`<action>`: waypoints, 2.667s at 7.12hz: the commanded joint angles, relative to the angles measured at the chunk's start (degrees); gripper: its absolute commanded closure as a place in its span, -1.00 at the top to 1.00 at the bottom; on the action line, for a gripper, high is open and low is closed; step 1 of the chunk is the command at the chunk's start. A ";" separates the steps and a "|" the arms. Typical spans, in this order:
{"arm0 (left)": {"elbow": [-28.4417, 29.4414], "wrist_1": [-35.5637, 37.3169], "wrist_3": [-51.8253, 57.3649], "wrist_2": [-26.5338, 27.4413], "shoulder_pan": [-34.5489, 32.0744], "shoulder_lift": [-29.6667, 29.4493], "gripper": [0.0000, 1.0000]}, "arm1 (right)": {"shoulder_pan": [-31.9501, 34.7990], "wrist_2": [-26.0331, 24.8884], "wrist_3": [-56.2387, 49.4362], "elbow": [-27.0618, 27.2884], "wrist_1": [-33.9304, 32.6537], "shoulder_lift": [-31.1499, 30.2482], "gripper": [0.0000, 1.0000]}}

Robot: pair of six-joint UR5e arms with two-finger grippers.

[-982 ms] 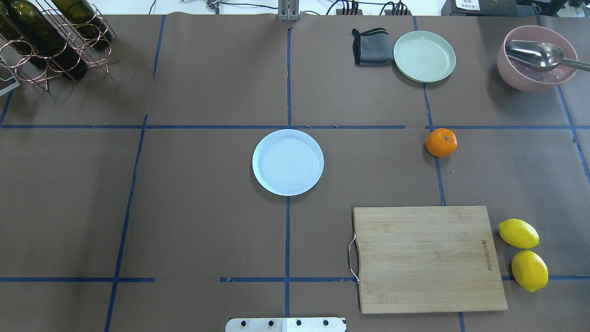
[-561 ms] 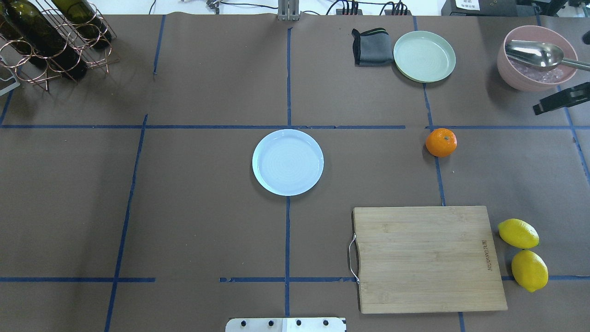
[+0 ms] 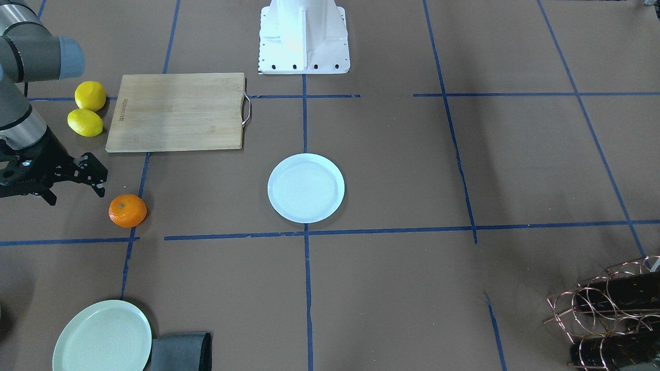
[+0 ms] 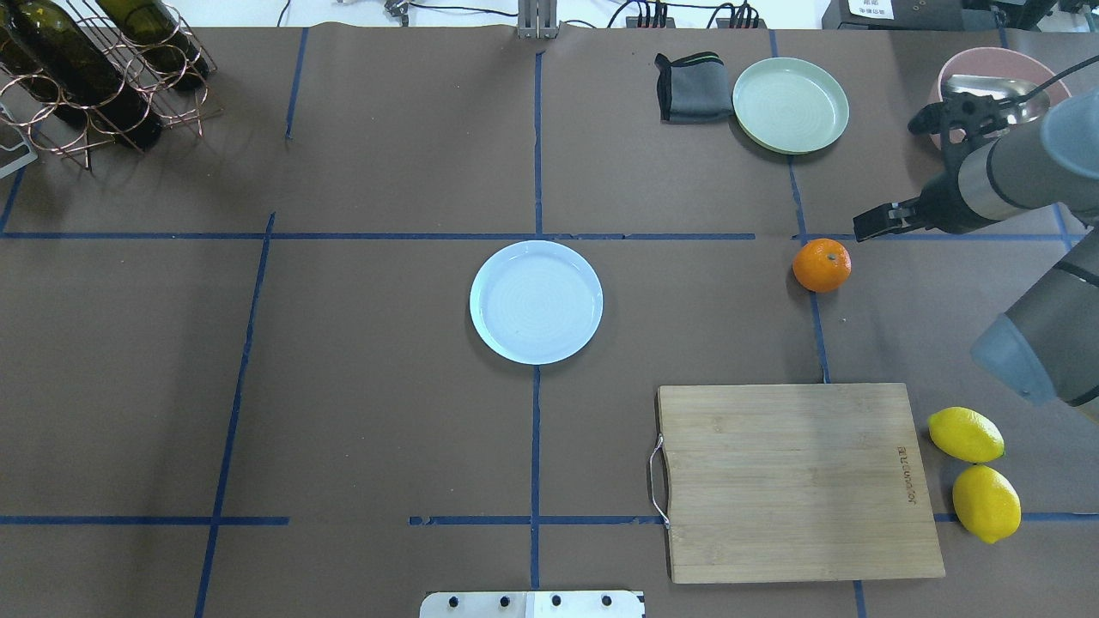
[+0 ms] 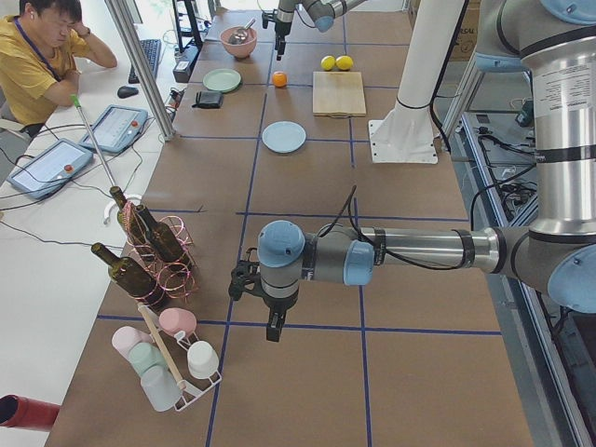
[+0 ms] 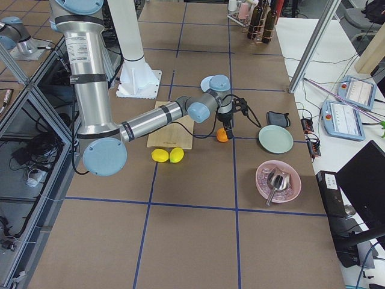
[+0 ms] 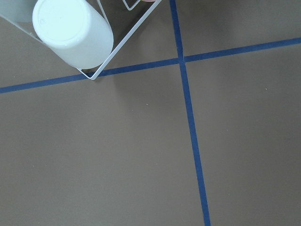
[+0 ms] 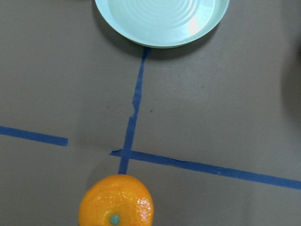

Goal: Pick orange to plate
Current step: 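Move the right gripper down over the orange, then close the right gripper on the orange, then carry the orange with the right gripper over the light blue plate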

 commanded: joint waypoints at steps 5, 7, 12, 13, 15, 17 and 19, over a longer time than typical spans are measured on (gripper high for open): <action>-0.13 -0.13 0.04 0.00 -0.02 0.01 1.00 | -6.66 -5.81 3.85 -6.48 4.26 3.39 1.00; -0.13 -0.13 0.04 0.00 -0.02 0.01 1.00 | -7.71 -6.78 3.93 -7.70 4.26 3.48 1.00; -0.13 -0.21 0.13 -0.09 -0.11 0.09 1.00 | -9.39 -8.72 5.16 -8.59 3.47 5.75 -0.86; -0.22 -0.21 0.13 0.00 -0.11 0.09 1.00 | -9.39 -8.63 5.51 -7.98 1.81 8.37 -1.00; -0.22 -0.21 0.13 -0.09 -0.11 0.09 1.00 | -12.09 -8.63 15.04 -7.44 -12.36 23.07 -1.00; -0.22 -0.21 0.04 -0.09 -0.11 0.09 1.00 | -15.96 -10.11 24.80 -11.11 -18.76 35.85 -1.00; -0.22 -0.13 0.04 -0.26 -0.11 0.01 1.00 | -22.89 -19.23 32.64 -23.04 -18.77 45.37 -1.00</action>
